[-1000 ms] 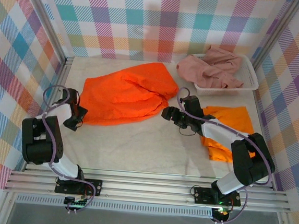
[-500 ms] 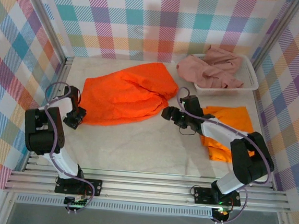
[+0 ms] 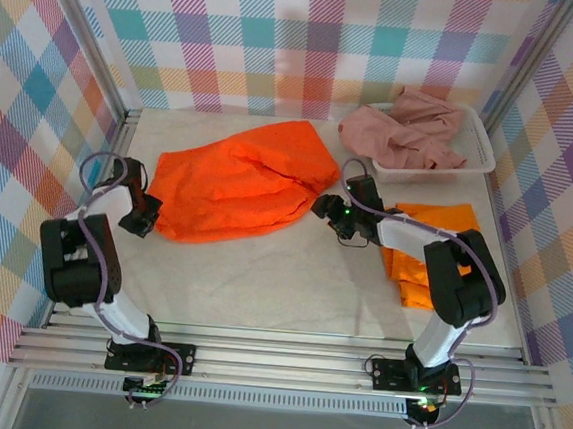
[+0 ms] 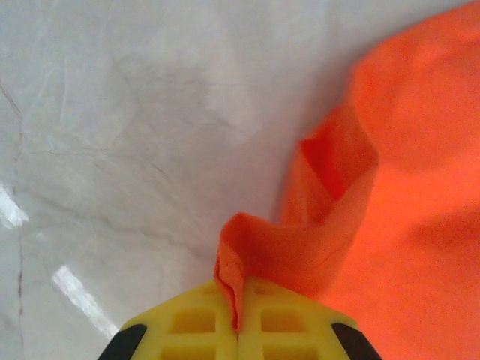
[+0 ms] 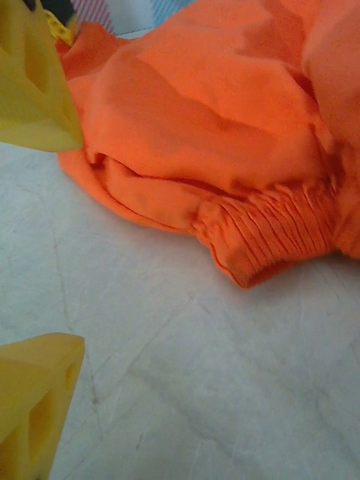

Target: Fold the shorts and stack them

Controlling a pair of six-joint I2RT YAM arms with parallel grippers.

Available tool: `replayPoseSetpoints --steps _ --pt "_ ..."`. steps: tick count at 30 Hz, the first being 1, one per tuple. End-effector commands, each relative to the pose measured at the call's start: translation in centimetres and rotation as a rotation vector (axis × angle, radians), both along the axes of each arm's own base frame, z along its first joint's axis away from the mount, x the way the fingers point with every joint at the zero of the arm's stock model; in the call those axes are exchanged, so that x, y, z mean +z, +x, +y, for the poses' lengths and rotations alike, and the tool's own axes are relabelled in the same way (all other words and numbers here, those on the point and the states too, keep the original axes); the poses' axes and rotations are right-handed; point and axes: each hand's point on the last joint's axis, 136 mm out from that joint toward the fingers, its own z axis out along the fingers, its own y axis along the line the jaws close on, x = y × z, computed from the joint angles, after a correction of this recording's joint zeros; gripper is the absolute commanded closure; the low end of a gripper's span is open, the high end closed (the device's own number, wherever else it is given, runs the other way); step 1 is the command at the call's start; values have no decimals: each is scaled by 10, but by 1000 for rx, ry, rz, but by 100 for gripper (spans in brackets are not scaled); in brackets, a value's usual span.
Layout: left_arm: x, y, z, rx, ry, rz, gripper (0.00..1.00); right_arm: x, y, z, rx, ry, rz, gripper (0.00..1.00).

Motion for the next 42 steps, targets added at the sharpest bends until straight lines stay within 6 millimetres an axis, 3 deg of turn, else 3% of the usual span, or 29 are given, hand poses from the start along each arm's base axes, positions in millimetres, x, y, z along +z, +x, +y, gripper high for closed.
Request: replayPoseSetpoints --steps 1,6,18,22,27,29,32,37,42 --pt "47 4 -6 -22 6 -153 100 0 19 10 -99 128 32 39" --pt "49 -6 -14 -38 -19 -168 100 -6 39 24 -155 224 71 45" --pt "40 -9 -18 -49 -33 -166 100 -27 65 30 -237 256 109 50" --pt "43 -9 -17 -56 -23 -166 100 -31 70 28 -244 233 108 63" --pt "53 -5 -18 -69 -23 -190 100 -24 79 23 -233 215 85 90" --pt "65 0 -17 -72 -19 -221 100 -8 83 20 -221 210 53 99" --pt "101 10 -15 -83 6 -291 100 36 93 14 -185 173 -42 100" --pt "189 26 -7 -83 74 -439 100 147 106 17 -56 97 -279 100" --pt "277 35 -1 -71 136 -604 100 242 106 19 28 81 -469 100"
